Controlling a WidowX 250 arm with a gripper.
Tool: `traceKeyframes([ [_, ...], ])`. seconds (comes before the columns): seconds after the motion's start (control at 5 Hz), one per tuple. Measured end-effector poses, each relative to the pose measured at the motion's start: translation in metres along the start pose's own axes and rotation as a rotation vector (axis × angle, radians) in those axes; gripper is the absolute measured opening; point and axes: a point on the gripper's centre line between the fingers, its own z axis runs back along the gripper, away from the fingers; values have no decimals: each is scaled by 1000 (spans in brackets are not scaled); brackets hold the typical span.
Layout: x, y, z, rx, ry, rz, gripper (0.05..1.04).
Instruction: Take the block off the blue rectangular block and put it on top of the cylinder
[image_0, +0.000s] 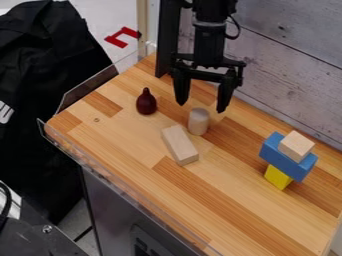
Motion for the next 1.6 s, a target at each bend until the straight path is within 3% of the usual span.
traceKeyframes([
  [0.2,-1,2,-12,5,39,7,999],
  [0.4,-5,-11,-7,45,20,-45,999],
  [0.6,-11,-30,12,88,-42,-105,999],
  [1.0,-22,-47,33,130,-112,-162,999],
  [1.6,-37,-82,33,147,-122,-307,999],
])
